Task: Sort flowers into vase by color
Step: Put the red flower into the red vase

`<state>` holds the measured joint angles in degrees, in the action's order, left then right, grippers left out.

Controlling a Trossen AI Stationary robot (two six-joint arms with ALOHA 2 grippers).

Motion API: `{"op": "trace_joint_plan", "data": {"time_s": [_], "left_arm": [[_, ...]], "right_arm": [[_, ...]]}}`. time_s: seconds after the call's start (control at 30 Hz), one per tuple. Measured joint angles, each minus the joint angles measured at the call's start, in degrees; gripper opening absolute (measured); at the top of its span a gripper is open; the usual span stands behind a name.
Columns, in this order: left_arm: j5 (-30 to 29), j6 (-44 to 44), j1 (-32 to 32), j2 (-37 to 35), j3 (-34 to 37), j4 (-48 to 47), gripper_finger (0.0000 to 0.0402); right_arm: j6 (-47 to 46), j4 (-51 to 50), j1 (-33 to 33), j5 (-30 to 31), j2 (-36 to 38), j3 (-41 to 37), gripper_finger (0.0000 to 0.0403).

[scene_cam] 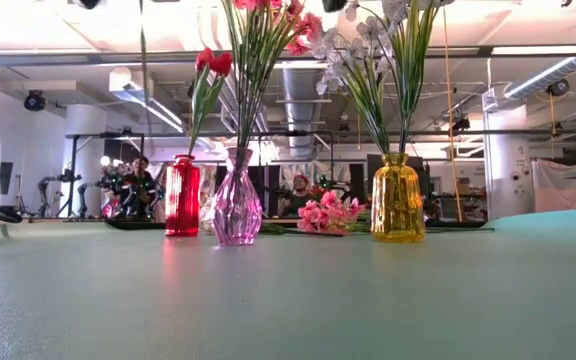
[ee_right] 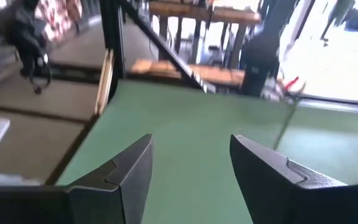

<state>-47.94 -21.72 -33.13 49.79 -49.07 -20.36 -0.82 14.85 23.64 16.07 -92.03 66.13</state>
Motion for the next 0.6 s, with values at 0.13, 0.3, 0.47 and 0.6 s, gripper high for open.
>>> {"op": "trace_joint_plan", "data": {"time_s": [0.13,0.3,0.47,0.6], "left_arm": [[-5.65,-0.66,1.50,0.71,-5.87,-12.62,0.0000],[-8.10,6.69,6.92,-0.26,-7.57,-13.61,0.0000],[-1.72,12.09,16.39,-2.31,-7.49,-12.10,0.0000],[3.54,19.68,25.89,-3.15,-7.44,-8.39,0.0000]], "right_arm": [[-2.20,-5.57,0.00,0.02,1.28,0.00,0.0206],[-2.00,-6.84,0.09,0.02,1.59,-0.02,0.0206],[-1.48,-6.86,-0.04,0.03,1.56,-0.02,0.0206],[-0.06,-6.86,-0.04,0.33,1.53,-0.02,0.0206]]}}
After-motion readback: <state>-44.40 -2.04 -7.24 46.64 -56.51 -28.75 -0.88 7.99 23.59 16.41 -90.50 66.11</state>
